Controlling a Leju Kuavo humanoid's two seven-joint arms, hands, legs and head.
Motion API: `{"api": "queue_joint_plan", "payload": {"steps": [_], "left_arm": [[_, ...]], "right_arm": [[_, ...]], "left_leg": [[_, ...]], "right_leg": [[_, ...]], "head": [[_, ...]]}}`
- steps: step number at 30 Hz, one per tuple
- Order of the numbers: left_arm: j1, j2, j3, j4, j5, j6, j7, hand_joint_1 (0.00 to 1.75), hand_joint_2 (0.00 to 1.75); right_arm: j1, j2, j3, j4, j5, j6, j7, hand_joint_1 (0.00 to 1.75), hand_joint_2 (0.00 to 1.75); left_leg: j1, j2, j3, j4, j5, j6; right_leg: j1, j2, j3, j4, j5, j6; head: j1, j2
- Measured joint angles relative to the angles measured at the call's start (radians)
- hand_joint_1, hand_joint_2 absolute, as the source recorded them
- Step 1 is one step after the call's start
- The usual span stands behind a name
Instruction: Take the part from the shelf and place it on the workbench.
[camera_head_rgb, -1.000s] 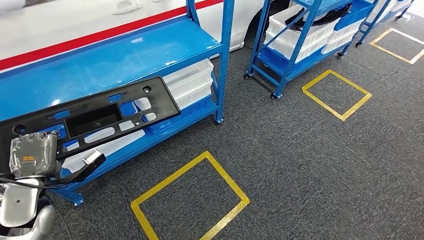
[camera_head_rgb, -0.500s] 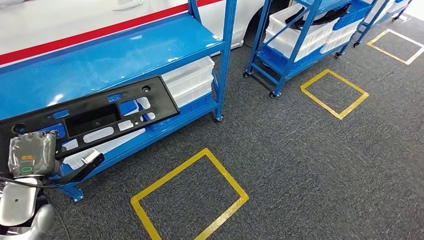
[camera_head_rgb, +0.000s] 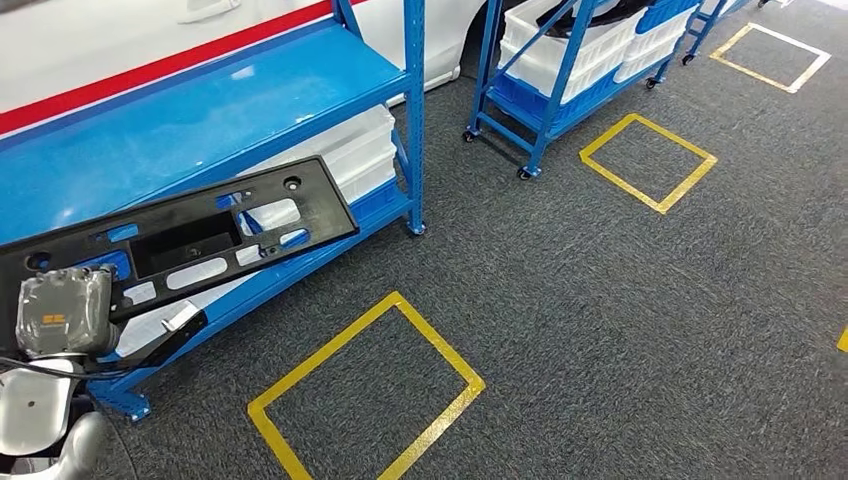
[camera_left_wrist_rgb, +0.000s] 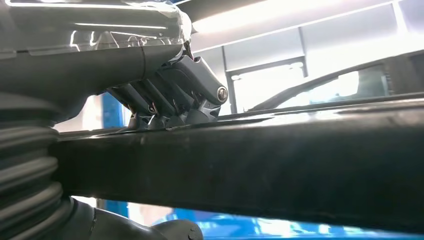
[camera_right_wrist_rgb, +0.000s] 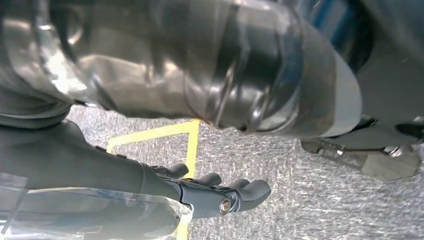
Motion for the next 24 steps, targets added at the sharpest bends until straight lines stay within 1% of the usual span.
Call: {"api": "queue_joint_plan", "payload": {"steps": [2,3,4,6,7,8,9,10,11,12,13,14,15,16,17,18,19,20,21,22,23,24], "left_arm": [[0.001,0.000,0.000,0.000,0.001,0.000,0.000,1.75,1.75],[0.005,0.007,0.001,-0.001,0.003,0.002,0.000,1.75,1.75],[0.015,0.017,0.003,-0.004,0.005,0.004,0.001,1.75,1.75],[0.054,0.050,0.015,-0.018,0.010,0.010,-0.002,1.75,1.75],[0.082,0.068,0.027,-0.030,0.012,0.015,-0.009,1.75,1.75],[0.114,0.086,0.047,-0.045,0.015,0.023,-0.023,1.75,1.75],[0.147,0.105,0.074,-0.060,0.018,0.033,-0.042,1.75,1.75],[0.181,0.122,0.110,-0.076,0.022,0.045,-0.063,1.75,1.75],[0.216,0.136,0.150,-0.092,0.024,0.056,-0.083,1.75,1.75],[0.249,0.148,0.192,-0.109,0.025,0.065,-0.101,1.75,1.75],[0.279,0.157,0.234,-0.124,0.024,0.073,-0.116,1.75,1.75],[0.304,0.163,0.271,-0.139,0.023,0.077,-0.126,1.75,1.75],[0.325,0.167,0.301,-0.151,0.022,0.080,-0.132,1.75,1.75],[0.344,0.169,0.328,-0.164,0.020,0.080,-0.135,1.75,1.75],[0.362,0.170,0.350,-0.175,0.020,0.081,-0.136,1.75,1.75],[0.381,0.172,0.371,-0.186,0.020,0.083,-0.138,1.75,1.75],[0.402,0.174,0.392,-0.197,0.021,0.086,-0.138,1.75,1.75],[0.423,0.176,0.411,-0.205,0.021,0.088,-0.140,1.75,1.75],[0.443,0.177,0.429,-0.212,0.022,0.090,-0.141,1.75,1.75],[0.461,0.177,0.446,-0.219,0.022,0.092,-0.142,1.75,1.75],[0.476,0.177,0.459,-0.225,0.022,0.094,-0.144,1.75,1.75],[0.487,0.177,0.471,-0.230,0.022,0.096,-0.146,1.75,1.75]], "right_arm": [[0.000,0.000,0.000,0.000,0.000,0.000,0.000,0.00,0.00],[0.000,0.000,0.000,0.000,0.000,0.000,0.000,0.00,0.00],[0.000,0.001,0.000,0.000,0.002,0.001,0.000,0.00,0.00],[-0.001,0.003,0.000,0.000,0.011,0.005,0.000,0.00,0.00],[0.000,0.004,0.000,0.000,0.019,0.007,0.000,0.00,0.00],[0.000,0.005,0.002,0.000,0.029,0.010,0.001,0.00,0.00],[0.001,0.006,0.004,0.000,0.041,0.013,0.002,0.00,0.00],[0.001,0.007,0.007,0.000,0.051,0.017,0.003,0.00,0.00],[0.001,0.008,0.011,0.000,0.059,0.021,0.003,0.00,0.00],[0.001,0.008,0.014,0.000,0.066,0.023,0.002,0.00,0.00],[0.003,0.009,0.017,0.000,0.070,0.025,0.001,0.00,0.00],[0.004,0.009,0.019,0.001,0.074,0.027,0.000,0.00,0.00],[0.006,0.009,0.021,0.001,0.078,0.028,-0.001,0.00,0.00],[0.007,0.008,0.024,0.001,0.082,0.028,-0.001,0.00,0.00],[0.007,0.008,0.027,0.000,0.086,0.029,-0.002,0.00,0.00],[0.006,0.008,0.031,0.000,0.090,0.029,-0.002,0.00,0.00],[0.005,0.007,0.036,0.000,0.094,0.030,-0.003,0.00,0.00],[0.005,0.007,0.040,0.000,0.097,0.031,-0.004,0.00,0.00],[0.005,0.006,0.043,0.000,0.099,0.031,-0.006,0.00,0.00],[0.004,0.005,0.045,0.000,0.102,0.032,-0.007,0.00,0.00],[0.004,0.004,0.048,0.000,0.104,0.033,-0.008,0.00,0.00],[0.004,0.003,0.050,0.000,0.106,0.033,-0.009,0.00,0.00]], "left_leg": [[0.000,0.003,0.002,0.000,-0.001,-0.003],[0.003,-0.014,-0.017,0.045,-0.030,-0.007],[0.005,-0.032,-0.047,0.113,-0.068,-0.012],[0.009,-0.072,-0.120,0.271,-0.139,-0.018],[0.009,-0.073,-0.132,0.293,-0.135,-0.018],[0.009,-0.075,-0.124,0.270,-0.110,-0.015],[0.009,-0.080,-0.100,0.211,-0.071,-0.011],[0.008,-0.095,-0.069,0.141,-0.038,-0.004],[0.008,-0.110,-0.042,0.079,-0.014,0.001],[0.007,-0.121,-0.024,0.039,-0.003,0.005],[0.005,-0.127,-0.017,0.023,-0.003,0.008],[0.003,-0.122,-0.016,0.019,-0.001,0.009],[0.004,-0.115,-0.014,0.015,0.003,0.012],[0.007,-0.107,-0.011,0.008,0.008,0.016],[0.011,-0.099,-0.008,0.000,0.013,0.021],[0.015,-0.089,-0.006,-0.007,0.018,0.025],[0.016,-0.078,-0.005,-0.010,0.020,0.028],[0.016,-0.066,-0.006,-0.010,0.020,0.029],[0.016,-0.054,-0.006,-0.010,0.020,0.029],[0.017,-0.041,-0.007,-0.010,0.019,0.028],[0.018,-0.028,-0.006,-0.010,0.019,0.026],[0.020,-0.018,-0.005,-0.010,0.018,0.023]], "right_leg": [[-0.002,0.004,0.001,-0.003,0.001,-0.003],[-0.004,0.013,0.003,-0.006,0.003,-0.011],[-0.005,0.026,0.005,-0.009,0.005,-0.019],[-0.004,0.060,0.009,-0.011,0.007,-0.034],[-0.002,0.075,0.009,-0.009,0.006,-0.036],[0.001,0.091,0.009,-0.005,0.005,-0.037],[0.003,0.107,0.009,-0.002,0.005,-0.038],[0.004,0.122,0.008,0.001,0.004,-0.038],[0.005,0.136,0.006,0.004,0.004,-0.037],[0.005,0.148,0.003,0.006,0.005,-0.034],[0.004,0.157,0.000,0.007,0.006,-0.030],[0.002,0.165,-0.003,0.006,0.008,-0.024],[0.003,0.169,-0.005,0.005,0.010,-0.018],[0.005,0.155,-0.007,0.007,0.006,-0.011],[0.007,0.128,-0.013,0.022,-0.007,-0.006],[0.009,0.096,-0.026,0.053,-0.031,0.000],[0.006,0.063,-0.049,0.106,-0.065,0.006],[0.000,0.046,-0.080,0.175,-0.102,0.012],[-0.005,0.041,-0.107,0.238,-0.129,0.018],[-0.010,0.039,-0.122,0.278,-0.141,0.024],[-0.014,0.037,-0.116,0.279,-0.133,0.029],[-0.016,0.032,-0.089,0.238,-0.109,0.031]], "head": [[0.000,0.000],[0.000,0.000],[0.000,0.000],[0.000,0.000],[0.000,0.000],[0.000,0.000],[0.000,0.000],[0.000,0.000],[0.000,0.000],[0.000,0.000],[0.000,0.000],[0.000,0.000],[0.000,0.000],[0.000,0.000],[0.000,0.000],[0.000,0.000],[0.000,0.000],[0.000,0.000],[0.000,0.000],[0.000,0.000],[0.000,0.000],[0.000,0.000]]}}
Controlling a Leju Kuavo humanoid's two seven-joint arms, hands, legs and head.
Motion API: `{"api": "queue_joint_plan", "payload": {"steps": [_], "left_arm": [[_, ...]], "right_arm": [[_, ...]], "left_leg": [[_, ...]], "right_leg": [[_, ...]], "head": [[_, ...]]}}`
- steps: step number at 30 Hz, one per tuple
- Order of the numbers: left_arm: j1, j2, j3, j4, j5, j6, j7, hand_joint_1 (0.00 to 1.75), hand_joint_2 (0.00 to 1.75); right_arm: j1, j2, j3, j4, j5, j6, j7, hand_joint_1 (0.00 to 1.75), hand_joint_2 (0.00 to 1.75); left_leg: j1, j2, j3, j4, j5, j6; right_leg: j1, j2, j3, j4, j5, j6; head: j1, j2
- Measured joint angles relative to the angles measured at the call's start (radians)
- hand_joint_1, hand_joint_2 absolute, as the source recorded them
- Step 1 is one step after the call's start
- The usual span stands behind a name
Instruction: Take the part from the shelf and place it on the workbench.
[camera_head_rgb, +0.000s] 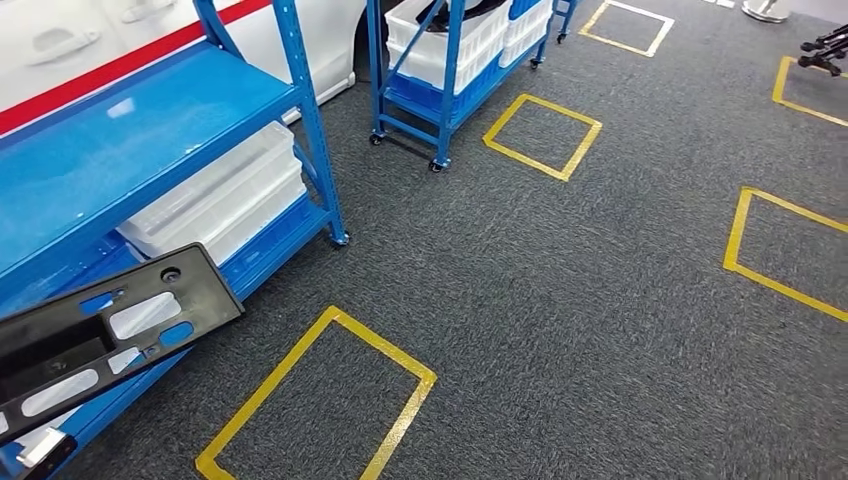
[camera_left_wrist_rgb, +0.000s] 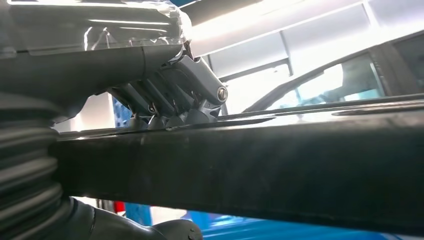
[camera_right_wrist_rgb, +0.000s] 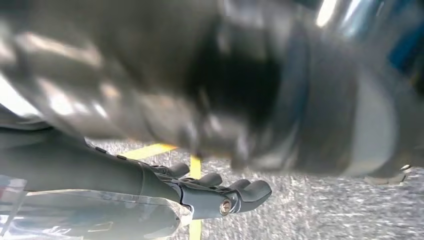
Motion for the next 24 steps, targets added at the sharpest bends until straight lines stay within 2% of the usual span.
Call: {"api": "queue_joint_plan", "payload": {"steps": [2,3,4,5,6,7,9,11,12,13,14,15,16,17,18,19,20,22,23,24], "left_arm": [[0.014,0.000,0.021,-0.010,0.000,0.004,-0.003,1.75,1.75],[0.020,0.000,0.031,-0.014,0.000,0.006,-0.005,1.75,1.75],[0.024,0.000,0.040,-0.017,0.000,0.009,-0.006,1.75,1.75],[0.027,0.000,0.047,-0.020,-0.001,0.011,-0.008,1.75,1.75],[0.027,0.000,0.053,-0.021,-0.002,0.013,-0.011,1.75,1.75],[0.028,-0.001,0.057,-0.023,-0.004,0.014,-0.014,1.75,1.75],[0.030,-0.001,0.063,-0.026,-0.007,0.016,-0.018,1.75,1.75],[0.036,-0.001,0.071,-0.027,-0.010,0.019,-0.020,1.75,1.75],[0.039,-0.001,0.075,-0.027,-0.011,0.019,-0.020,1.75,1.75],[0.042,-0.001,0.078,-0.027,-0.012,0.019,-0.021,1.75,1.75],[0.044,-0.002,0.079,-0.027,-0.012,0.019,-0.022,1.75,1.75],[0.045,-0.002,0.080,-0.027,-0.012,0.020,-0.023,1.75,1.75],[0.045,-0.003,0.081,-0.028,-0.012,0.020,-0.024,1.75,1.75],[0.045,-0.003,0.082,-0.029,-0.012,0.020,-0.026,1.75,1.75],[0.046,-0.004,0.083,-0.031,-0.012,0.020,-0.026,1.75,1.75],[0.047,-0.004,0.084,-0.032,-0.012,0.020,-0.027,1.75,1.75],[0.047,-0.005,0.085,-0.034,-0.012,0.020,-0.027,1.75,1.75],[0.046,-0.006,0.086,-0.036,-0.014,0.020,-0.028,1.75,1.75],[0.044,-0.007,0.086,-0.037,-0.014,0.020,-0.028,1.75,1.75],[0.043,-0.008,0.086,-0.039,-0.015,0.020,-0.029,1.75,1.75]], "right_arm": [[-0.002,-0.001,0.007,0.000,0.004,0.003,0.001,0.00,0.00],[-0.002,-0.001,0.010,-0.001,0.006,0.006,0.001,0.00,0.00],[-0.003,-0.001,0.014,-0.001,0.008,0.009,0.001,0.00,0.00],[-0.003,-0.001,0.017,0.000,0.010,0.011,0.000,0.00,0.00],[-0.002,-0.001,0.019,0.000,0.011,0.014,-0.001,0.00,0.00],[-0.001,-0.001,0.021,0.000,0.013,0.015,-0.001,0.00,0.00],[-0.001,-0.001,0.024,-0.001,0.016,0.018,-0.001,0.00,0.00],[-0.002,0.000,0.027,-0.001,0.016,0.022,-0.001,0.00,0.00],[-0.003,0.000,0.028,0.000,0.017,0.024,-0.002,0.00,0.00],[-0.003,0.000,0.028,0.000,0.017,0.026,-0.002,0.00,0.00],[-0.002,0.000,0.028,0.000,0.016,0.028,-0.002,0.00,0.00],[-0.001,0.000,0.028,0.000,0.016,0.029,-0.002,0.00,0.00],[-0.001,0.000,0.028,0.000,0.016,0.030,-0.002,0.00,0.00],[-0.002,0.000,0.028,0.000,0.015,0.031,-0.002,0.00,0.00],[-0.003,0.000,0.028,0.000,0.014,0.033,-0.002,0.00,0.00],[-0.004,0.000,0.028,0.000,0.012,0.034,-0.002,0.00,0.00],[-0.004,0.000,0.028,0.000,0.010,0.035,-0.001,0.00,0.00],[-0.003,0.000,0.027,0.000,0.003,0.037,-0.001,0.00,0.00],[-0.002,-0.001,0.027,0.000,0.000,0.037,-0.001,0.00,0.00],[-0.002,-0.001,0.027,0.000,-0.003,0.038,-0.001,0.00,0.00]], "left_leg": [[0.000,0.018,0.004,0.002,-0.004,-0.010],[-0.002,0.027,0.006,0.003,-0.007,-0.017],[-0.005,0.035,0.008,0.004,-0.009,-0.025],[-0.007,0.044,0.010,0.004,-0.010,-0.032],[-0.007,0.054,0.013,0.002,-0.011,-0.039],[-0.005,0.052,0.015,0.004,-0.015,-0.046],[0.002,0.012,0.004,0.043,-0.047,-0.053],[0.004,-0.041,-0.049,0.163,-0.115,-0.055],[0.003,-0.052,-0.084,0.237,-0.147,-0.055],[0.002,-0.056,-0.114,0.296,-0.165,-0.055],[0.002,-0.058,-0.126,0.315,-0.159,-0.053],[0.002,-0.059,-0.123,0.300,-0.137,-0.051],[0.002,-0.066,-0.097,0.239,-0.096,-0.048],[0.003,-0.084,-0.064,0.163,-0.058,-0.044],[0.004,-0.105,-0.036,0.099,-0.033,-0.042],[0.003,-0.121,-0.015,0.052,-0.019,-0.040],[0.002,-0.130,-0.008,0.035,-0.019,-0.037],[0.001,-0.114,-0.007,0.029,-0.015,-0.028],[0.002,-0.101,-0.007,0.025,-0.011,-0.022],[0.004,-0.089,-0.006,0.020,-0.007,-0.015]], "right_leg": [[0.001,-0.039,0.085,-0.144,0.053,0.000],[0.004,-0.056,0.116,-0.201,0.067,-0.007],[0.008,-0.067,0.133,-0.235,0.073,-0.014],[0.012,-0.065,0.135,-0.245,0.071,-0.023],[0.012,-0.052,0.133,-0.246,0.073,-0.033],[0.012,-0.041,0.134,-0.250,0.076,-0.041],[0.009,-0.021,0.138,-0.259,0.083,-0.057],[0.010,0.000,0.140,-0.261,0.087,-0.066],[0.012,0.013,0.139,-0.260,0.087,-0.068],[0.015,0.026,0.139,-0.259,0.088,-0.069],[0.017,0.040,0.139,-0.257,0.087,-0.070],[0.018,0.053,0.139,-0.254,0.087,-0.070],[0.019,0.067,0.139,-0.250,0.086,-0.069],[0.018,0.081,0.138,-0.244,0.084,-0.068],[0.019,0.094,0.135,-0.237,0.082,-0.064],[0.018,0.106,0.131,-0.232,0.081,-0.059],[0.017,0.117,0.125,-0.230,0.082,-0.054],[0.014,0.137,0.117,-0.232,0.088,-0.040],[0.014,0.129,0.113,-0.228,0.086,-0.034],[0.016,0.106,0.104,-0.210,0.074,-0.030]], "head": [[0.000,0.000],[0.000,0.000],[0.000,0.000],[0.000,0.000],[0.000,0.000],[0.000,0.000],[0.000,0.000],[0.000,0.000],[0.000,0.000],[0.000,0.000],[0.000,0.000],[0.000,0.000],[0.000,0.000],[0.000,0.000],[0.000,0.000],[0.000,0.000],[0.000,0.000],[0.000,0.000],[0.000,0.000],[0.000,0.000]]}}
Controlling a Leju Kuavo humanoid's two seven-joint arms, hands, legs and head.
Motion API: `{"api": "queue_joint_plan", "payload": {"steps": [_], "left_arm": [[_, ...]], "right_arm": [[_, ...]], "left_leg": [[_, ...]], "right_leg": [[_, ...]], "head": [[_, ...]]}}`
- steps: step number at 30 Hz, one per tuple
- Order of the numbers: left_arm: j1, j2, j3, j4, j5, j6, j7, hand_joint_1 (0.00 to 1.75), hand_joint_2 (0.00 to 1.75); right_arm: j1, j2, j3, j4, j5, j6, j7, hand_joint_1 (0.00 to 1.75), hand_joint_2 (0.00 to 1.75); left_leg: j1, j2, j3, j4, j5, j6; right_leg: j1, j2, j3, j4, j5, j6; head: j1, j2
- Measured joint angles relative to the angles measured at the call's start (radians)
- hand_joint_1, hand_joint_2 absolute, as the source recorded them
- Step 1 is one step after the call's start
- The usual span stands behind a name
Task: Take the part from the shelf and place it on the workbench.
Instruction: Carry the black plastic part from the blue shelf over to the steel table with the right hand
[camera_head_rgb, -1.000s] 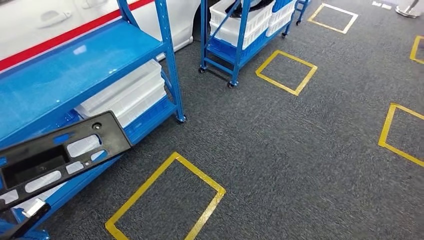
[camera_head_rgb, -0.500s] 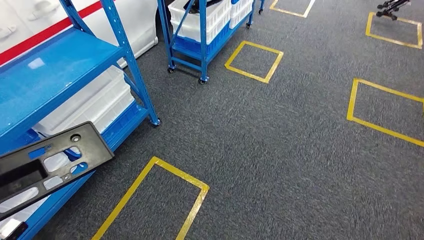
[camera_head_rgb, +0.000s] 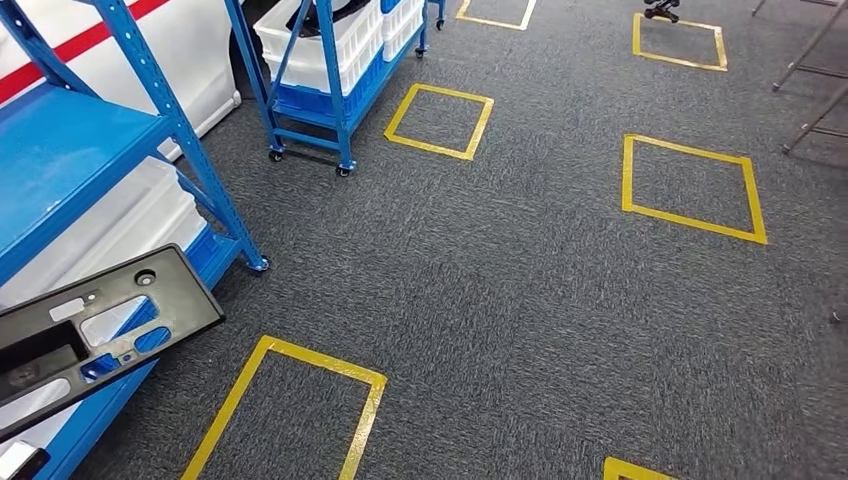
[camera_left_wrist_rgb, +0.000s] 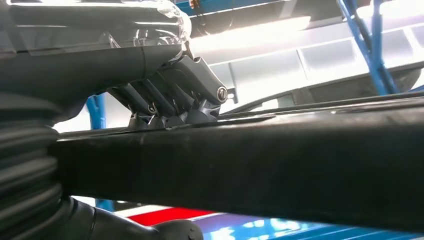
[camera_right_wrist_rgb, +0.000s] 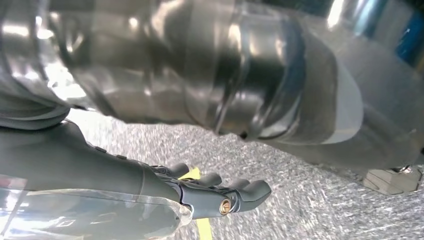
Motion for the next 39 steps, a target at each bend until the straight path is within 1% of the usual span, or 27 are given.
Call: {"api": "queue_joint_plan", "payload": {"steps": [2,3,4,5,6,7,9,11,12,14,16,18,20,21,22,23,25,27,29,30,32,33,35,36,37,38,39], "left_arm": [[-0.001,-0.003,0.000,-0.002,0.000,0.000,-0.002,1.75,1.75],[0.000,-0.005,0.000,-0.002,0.000,-0.001,-0.002,1.75,1.75],[0.000,-0.007,0.000,-0.002,-0.001,-0.001,-0.003,1.75,1.75],[0.000,-0.009,0.000,-0.002,-0.001,-0.002,-0.003,1.75,1.75],[0.000,-0.011,0.000,-0.002,-0.001,-0.002,-0.004,1.75,1.75],[-0.001,-0.013,0.000,-0.002,-0.001,-0.003,-0.004,1.75,1.75],[-0.005,-0.016,0.000,-0.002,0.000,-0.005,-0.004,1.75,1.75],[-0.011,-0.018,-0.001,-0.002,0.000,-0.010,-0.005,1.75,1.75],[-0.014,-0.020,-0.002,-0.002,0.000,-0.012,-0.005,1.75,1.75],[-0.020,-0.024,-0.005,-0.004,0.001,-0.018,-0.005,1.75,1.75],[-0.025,-0.026,-0.009,-0.007,0.002,-0.023,-0.005,1.75,1.75],[-0.029,-0.028,-0.011,-0.008,0.004,-0.027,-0.004,1.75,1.75],[-0.030,-0.032,-0.014,-0.008,0.005,-0.033,-0.003,1.75,1.75],[-0.031,-0.035,-0.016,-0.008,0.004,-0.037,-0.003,1.75,1.75],[-0.034,-0.037,-0.020,-0.008,0.004,-0.041,-0.003,1.75,1.75],[-0.037,-0.038,-0.024,-0.008,0.004,-0.045,-0.003,1.75,1.75],[-0.048,-0.040,-0.031,-0.008,0.006,-0.051,-0.001,1.75,1.75],[-0.058,-0.041,-0.038,-0.008,0.008,-0.059,0.001,1.75,1.75],[-0.069,-0.044,-0.045,-0.008,0.009,-0.065,0.003,1.75,1.75],[-0.076,-0.046,-0.050,-0.008,0.009,-0.067,0.003,1.75,1.75],[-0.086,-0.050,-0.056,-0.008,0.009,-0.069,0.005,1.75,1.75],[-0.089,-0.052,-0.059,-0.008,0.008,-0.070,0.006,1.75,1.75],[-0.090,-0.055,-0.063,-0.008,0.005,-0.073,0.007,1.75,1.75],[-0.090,-0.058,-0.066,-0.008,0.004,-0.074,0.007,1.75,1.75],[-0.091,-0.060,-0.070,-0.008,0.003,-0.075,0.008,1.75,1.75],[-0.093,-0.062,-0.074,-0.008,0.002,-0.076,0.008,1.75,1.75],[-0.096,-0.064,-0.077,-0.008,0.001,-0.076,0.008,1.75,1.75]], "right_arm": [[-0.001,0.000,-0.001,0.000,-0.006,0.000,0.001,0.00,0.00],[-0.001,-0.001,-0.001,0.000,-0.008,0.000,0.001,0.00,0.00],[-0.001,-0.001,-0.002,0.000,-0.011,-0.001,0.002,0.00,0.00],[-0.001,-0.001,-0.002,0.000,-0.014,-0.002,0.002,0.00,0.00],[-0.001,-0.001,-0.003,0.000,-0.015,-0.002,0.003,0.00,0.00],[-0.001,-0.001,-0.004,0.000,-0.016,-0.003,0.004,0.00,0.00],[-0.002,-0.001,-0.007,0.000,-0.017,-0.004,0.008,0.00,0.00],[-0.002,-0.001,-0.009,0.000,-0.018,-0.003,0.011,0.00,0.00],[-0.001,-0.001,-0.010,0.000,-0.019,-0.001,0.012,0.00,0.00],[0.000,-0.001,-0.011,0.000,-0.019,0.001,0.013,0.00,0.00],[-0.001,-0.001,-0.011,0.000,-0.019,0.002,0.014,0.00,0.00],[-0.002,0.000,-0.012,0.000,-0.019,0.005,0.015,0.00,0.00],[-0.002,0.000,-0.012,0.000,-0.019,0.007,0.016,0.00,0.00],[-0.002,0.000,-0.012,0.000,-0.019,0.007,0.016,0.00,0.00],[-0.002,0.000,-0.013,0.000,-0.019,0.006,0.016,0.00,0.00],[-0.002,0.000,-0.014,0.000,-0.019,0.006,0.016,0.00,0.00],[-0.003,0.001,-0.015,0.000,-0.019,0.004,0.017,0.00,0.00],[-0.004,0.003,-0.015,0.000,-0.019,0.002,0.017,0.00,0.00],[-0.003,0.003,-0.016,0.000,-0.019,0.001,0.018,0.00,0.00],[-0.003,0.003,-0.016,0.000,-0.019,0.000,0.018,0.00,0.00],[-0.003,0.002,-0.017,0.000,-0.019,-0.002,0.019,0.00,0.00],[-0.004,0.002,-0.017,0.000,-0.020,-0.002,0.020,0.00,0.00],[-0.004,0.002,-0.018,0.000,-0.022,-0.003,0.020,0.00,0.00],[-0.004,0.002,-0.018,0.000,-0.022,-0.003,0.019,0.00,0.00],[-0.004,0.002,-0.018,0.000,-0.023,-0.004,0.019,0.00,0.00],[-0.004,0.002,-0.018,0.000,-0.023,-0.004,0.019,0.00,0.00],[-0.004,0.002,-0.018,0.000,-0.023,-0.005,0.020,0.00,0.00]], "left_leg": [[0.000,0.025,0.001,-0.006,0.005,0.009],[-0.002,0.037,-0.001,-0.006,0.005,0.010],[-0.003,0.050,-0.002,-0.006,0.005,0.010],[-0.004,0.063,-0.002,-0.006,0.005,0.010],[-0.004,0.077,-0.002,-0.006,0.004,0.009],[-0.004,0.089,-0.001,-0.006,0.003,0.008],[-0.006,0.111,0.003,-0.006,0.001,0.004],[-0.011,0.129,0.007,-0.006,-0.002,-0.006],[-0.012,0.139,0.008,-0.008,-0.002,-0.012],[-0.012,0.153,0.013,-0.010,-0.005,-0.024],[-0.008,0.121,0.006,0.018,-0.031,-0.032],[-0.005,0.061,-0.041,0.128,-0.092,-0.036],[-0.005,0.034,-0.104,0.253,-0.137,-0.038],[-0.005,0.031,-0.116,0.272,-0.130,-0.037],[-0.005,0.029,-0.108,0.246,-0.102,-0.035],[-0.005,0.021,-0.084,0.186,-0.062,-0.031],[-0.004,-0.025,-0.027,0.055,-0.006,-0.022],[-0.007,-0.054,-0.007,0.003,0.003,-0.014],[-0.009,-0.034,-0.005,-0.006,0.008,-0.005],[-0.007,-0.022,-0.002,-0.013,0.012,0.000],[-0.004,0.005,0.004,-0.026,0.020,0.012],[-0.007,0.019,0.005,-0.028,0.020,0.014],[-0.009,0.047,0.004,-0.027,0.019,0.015],[-0.009,0.061,0.005,-0.027,0.017,0.014],[-0.009,0.074,0.006,-0.026,0.016,0.012],[-0.009,0.086,0.008,-0.026,0.014,0.010],[-0.010,0.097,0.011,-0.026,0.011,0.007]], "right_leg": [[0.001,-0.066,-0.044,0.090,-0.055,0.006],[0.000,-0.087,-0.076,0.157,-0.088,0.009],[-0.002,-0.096,-0.105,0.215,-0.111,0.011],[-0.003,-0.100,-0.122,0.251,-0.119,0.012],[-0.003,-0.103,-0.118,0.247,-0.108,0.012],[-0.002,-0.108,-0.094,0.205,-0.081,0.010],[0.004,-0.149,-0.013,0.061,-0.022,-0.001],[0.014,-0.186,0.030,-0.027,-0.001,-0.014],[0.018,-0.189,0.031,-0.036,-0.003,-0.019],[0.016,-0.164,0.030,-0.045,0.005,-0.028],[0.009,-0.141,0.036,-0.056,0.014,-0.039],[0.006,-0.116,0.040,-0.061,0.020,-0.045],[0.008,-0.086,0.039,-0.059,0.021,-0.047],[0.010,-0.070,0.039,-0.057,0.021,-0.047],[0.011,-0.055,0.040,-0.054,0.020,-0.047],[0.012,-0.039,0.040,-0.050,0.020,-0.047],[0.011,-0.014,0.034,-0.041,0.018,-0.043],[0.006,0.010,0.021,-0.035,0.020,-0.031],[0.001,0.029,0.013,-0.035,0.024,-0.017],[0.002,0.019,0.009,-0.028,0.020,-0.012],[0.006,-0.035,-0.022,0.034,-0.019,-0.003],[0.005,-0.067,-0.052,0.093,-0.051,0.001],[0.000,-0.093,-0.114,0.212,-0.100,0.008],[-0.004,-0.098,-0.126,0.235,-0.100,0.010],[-0.006,-0.102,-0.118,0.219,-0.081,0.012],[-0.008,-0.109,-0.088,0.165,-0.049,0.013],[-0.009,-0.130,-0.048,0.090,-0.018,0.012]], "head": [[0.000,0.000],[0.000,0.000],[0.000,0.000],[0.000,0.000],[0.000,0.000],[0.000,0.000],[0.000,0.000],[0.000,0.000],[0.000,0.000],[0.000,0.000],[0.000,0.000],[0.000,0.000],[0.000,0.000],[0.000,0.000],[0.000,0.000],[0.000,0.000],[0.000,0.000],[0.000,0.000],[0.000,0.000],[0.000,0.000],[0.000,0.000],[0.000,0.000],[0.000,0.000],[0.000,0.000],[0.000,0.000],[0.000,0.000],[0.000,0.000]]}}
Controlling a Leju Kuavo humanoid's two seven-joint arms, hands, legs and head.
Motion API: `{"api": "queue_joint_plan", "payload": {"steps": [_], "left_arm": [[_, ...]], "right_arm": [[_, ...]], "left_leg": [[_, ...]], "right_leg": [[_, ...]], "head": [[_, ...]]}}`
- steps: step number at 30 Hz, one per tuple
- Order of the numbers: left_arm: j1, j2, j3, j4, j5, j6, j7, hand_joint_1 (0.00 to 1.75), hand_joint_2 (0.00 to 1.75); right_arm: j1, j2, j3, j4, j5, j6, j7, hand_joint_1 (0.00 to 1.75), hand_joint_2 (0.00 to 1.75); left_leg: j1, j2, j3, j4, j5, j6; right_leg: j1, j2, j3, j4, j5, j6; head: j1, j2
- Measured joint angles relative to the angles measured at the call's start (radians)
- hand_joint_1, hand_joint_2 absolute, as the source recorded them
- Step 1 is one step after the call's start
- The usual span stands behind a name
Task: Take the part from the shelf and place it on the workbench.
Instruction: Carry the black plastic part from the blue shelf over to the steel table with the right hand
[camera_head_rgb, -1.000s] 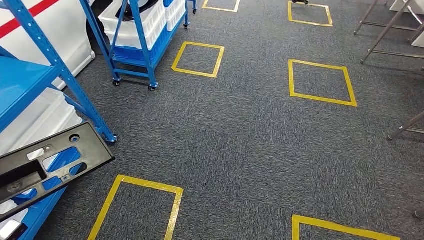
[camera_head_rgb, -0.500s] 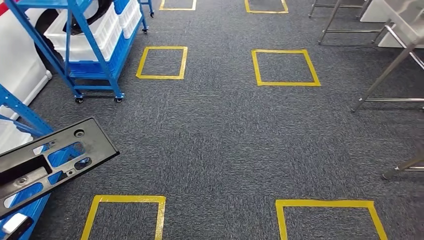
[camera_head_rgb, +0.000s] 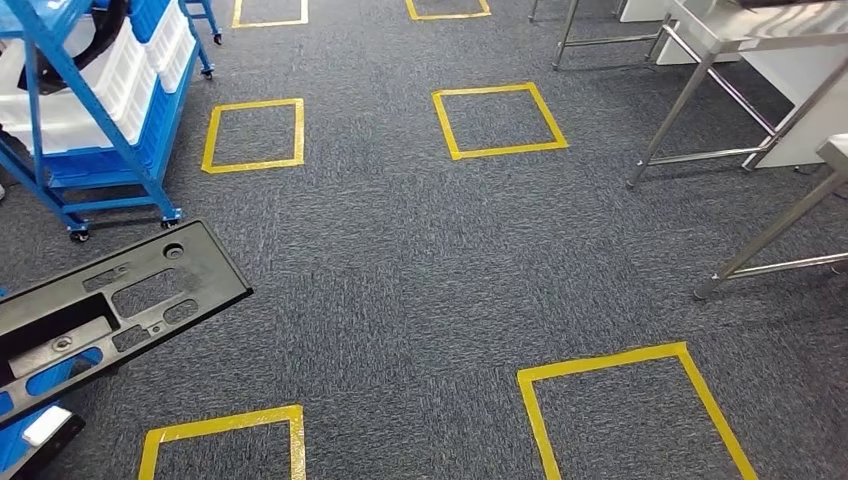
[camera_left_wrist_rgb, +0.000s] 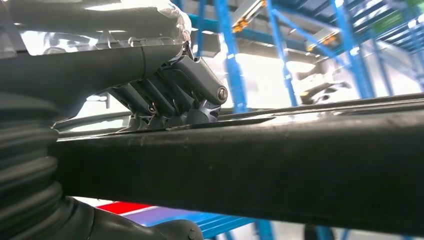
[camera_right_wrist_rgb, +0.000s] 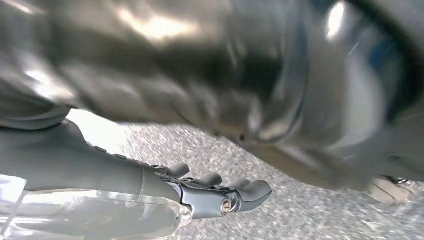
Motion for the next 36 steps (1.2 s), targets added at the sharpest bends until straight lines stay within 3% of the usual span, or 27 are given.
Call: {"api": "queue_joint_plan", "payload": {"steps": [2,3,6,8,10,12,13,14,16,17,19,21,23,25,27,28,29,31,33,34,36], "left_arm": [[-0.007,-0.002,-0.004,0.000,-0.001,-0.001,0.000,1.75,1.75],[-0.011,-0.002,-0.006,0.000,-0.001,-0.002,0.000,1.75,1.75],[-0.023,-0.004,-0.015,0.000,0.006,-0.004,0.002,1.75,1.75],[-0.026,-0.005,-0.022,0.000,0.014,-0.006,0.004,1.75,1.75],[-0.024,-0.006,-0.027,0.000,0.019,-0.007,0.005,1.75,1.75],[-0.020,-0.006,-0.031,0.000,0.020,-0.008,0.006,1.75,1.75],[-0.019,-0.006,-0.033,0.000,0.021,-0.008,0.006,1.75,1.75],[-0.018,-0.006,-0.034,0.000,0.021,-0.008,0.006,1.75,1.75],[-0.018,-0.006,-0.035,0.000,0.023,-0.008,0.007,1.75,1.75],[-0.018,-0.005,-0.035,0.000,0.024,-0.008,0.007,1.75,1.75],[-0.021,-0.005,-0.036,0.000,0.025,-0.008,0.008,1.75,1.75],[-0.028,-0.006,-0.037,0.000,0.025,-0.009,0.007,1.75,1.75],[-0.039,-0.007,-0.041,0.000,0.027,-0.011,0.005,1.75,1.75],[-0.052,-0.009,-0.050,0.001,0.030,-0.021,0.002,1.75,1.75],[-0.073,-0.015,-0.071,0.003,0.029,-0.038,0.005,1.75,1.75],[-0.090,-0.021,-0.088,0.006,0.027,-0.049,0.011,1.75,1.75],[-0.112,-0.030,-0.110,0.011,0.024,-0.062,0.022,1.75,1.75],[-0.167,-0.049,-0.167,0.025,0.018,-0.085,0.047,1.75,1.75],[-0.226,-0.069,-0.228,0.044,0.022,-0.102,0.078,1.75,1.75],[-0.256,-0.077,-0.259,0.054,0.027,-0.108,0.095,1.75,1.75],[-0.308,-0.091,-0.316,0.073,0.039,-0.119,0.120,1.75,1.75]], "right_arm": [[0.000,0.000,0.000,0.000,-0.002,-0.001,0.001,0.00,0.00],[0.000,0.000,0.000,0.000,-0.003,-0.001,0.001,0.00,0.00],[0.002,0.000,-0.003,0.000,-0.008,-0.003,0.001,0.00,0.00],[0.002,0.001,-0.006,0.000,-0.009,-0.003,0.001,0.00,0.00],[0.001,0.001,-0.009,0.000,-0.009,0.000,0.001,0.00,0.00],[0.001,0.001,-0.012,0.000,-0.009,0.003,0.002,0.00,0.00],[0.002,0.001,-0.013,0.000,-0.009,0.004,0.003,0.00,0.00],[0.002,0.001,-0.014,0.000,-0.009,0.005,0.003,0.00,0.00],[0.002,0.001,-0.015,0.000,-0.009,0.006,0.004,0.00,0.00],[0.001,0.002,-0.016,0.000,-0.009,0.006,0.004,0.00,0.00],[0.001,0.003,-0.016,0.000,-0.009,0.006,0.004,0.00,0.00],[0.003,0.003,-0.017,0.000,-0.010,0.006,0.004,0.00,0.00],[0.002,0.002,-0.020,0.000,-0.013,0.004,0.004,0.00,0.00],[0.001,0.002,-0.024,0.000,-0.021,0.000,0.004,0.00,0.00],[0.001,0.002,-0.032,0.000,-0.032,-0.007,0.002,0.00,0.00],[0.001,0.002,-0.036,0.000,-0.039,-0.011,0.002,0.00,0.00],[0.001,0.002,-0.042,0.000,-0.046,-0.015,0.001,0.00,0.00],[0.000,0.002,-0.053,0.000,-0.060,-0.024,0.001,0.00,0.00],[-0.002,0.002,-0.063,0.000,-0.073,-0.030,0.002,0.00,0.00],[-0.002,0.002,-0.067,0.000,-0.079,-0.032,0.004,0.00,0.00],[-0.002,0.003,-0.072,0.000,-0.087,-0.035,0.008,0.00,0.00]], "left_leg": [[-0.004,0.017,0.006,0.001,-0.006,-0.010],[-0.006,0.026,0.008,0.001,-0.008,-0.016],[-0.004,0.043,0.017,0.002,-0.017,-0.035],[0.001,0.004,-0.001,0.053,-0.054,-0.043],[0.004,-0.047,-0.063,0.182,-0.119,-0.045],[0.004,-0.063,-0.121,0.287,-0.147,-0.044],[0.004,-0.065,-0.129,0.289,-0.132,-0.042],[0.004,-0.068,-0.116,0.250,-0.098,-0.038],[0.004,-0.108,-0.062,0.116,-0.024,-0.028],[0.003,-0.130,-0.040,0.063,-0.005,-0.025],[0.000,-0.153,-0.026,0.027,-0.002,-0.019],[-0.001,-0.132,-0.021,0.016,0.003,-0.012],[0.002,-0.106,-0.013,0.001,0.010,-0.001],[0.000,-0.079,-0.009,-0.005,0.011,0.008],[-0.002,-0.052,-0.009,-0.005,0.009,0.011],[-0.003,-0.039,-0.009,-0.004,0.007,0.010],[-0.003,-0.028,-0.009,-0.003,0.006,0.009],[-0.003,-0.011,-0.009,0.002,0.001,0.003],[-0.007,0.002,-0.008,0.007,-0.004,-0.007],[-0.008,0.011,-0.007,0.008,-0.007,-0.014],[-0.007,0.028,-0.001,0.007,-0.011,-0.027]], "right_leg": [[0.005,-0.037,0.058,-0.110,0.034,-0.008],[0.010,-0.045,0.068,-0.131,0.035,-0.014],[0.013,-0.015,0.069,-0.139,0.037,-0.034],[0.008,0.007,0.076,-0.148,0.042,-0.048],[0.008,0.030,0.079,-0.150,0.043,-0.055],[0.013,0.057,0.079,-0.147,0.042,-0.057],[0.015,0.072,0.080,-0.145,0.041,-0.058],[0.017,0.086,0.081,-0.142,0.040,-0.059],[0.018,0.112,0.080,-0.134,0.036,-0.056],[0.017,0.125,0.075,-0.129,0.035,-0.052],[0.011,0.147,0.064,-0.126,0.037,-0.041],[0.006,0.159,0.059,-0.125,0.039,-0.028],[0.011,0.116,0.039,-0.084,0.013,-0.018],[0.012,0.057,-0.018,0.026,-0.045,-0.011],[0.004,0.037,-0.074,0.129,-0.080,-0.003],[-0.001,0.032,-0.080,0.138,-0.072,0.001],[-0.005,0.026,-0.064,0.106,-0.046,0.005],[-0.007,-0.011,0.005,-0.027,0.014,0.006],[-0.001,-0.042,0.050,-0.118,0.040,-0.002],[0.004,-0.044,0.053,-0.128,0.038,-0.007],[0.006,-0.020,0.051,-0.131,0.043,-0.018]], "head": [[0.000,0.000],[0.000,0.000],[0.000,0.000],[0.000,0.000],[0.000,0.000],[0.000,0.000],[0.000,0.000],[0.000,0.000],[0.000,0.000],[0.000,0.000],[0.000,0.000],[0.000,0.000],[0.000,0.000],[0.000,0.000],[0.000,0.000],[0.000,0.000],[0.000,0.000],[0.000,0.000],[0.000,0.000],[0.000,0.000],[0.000,0.000]]}}
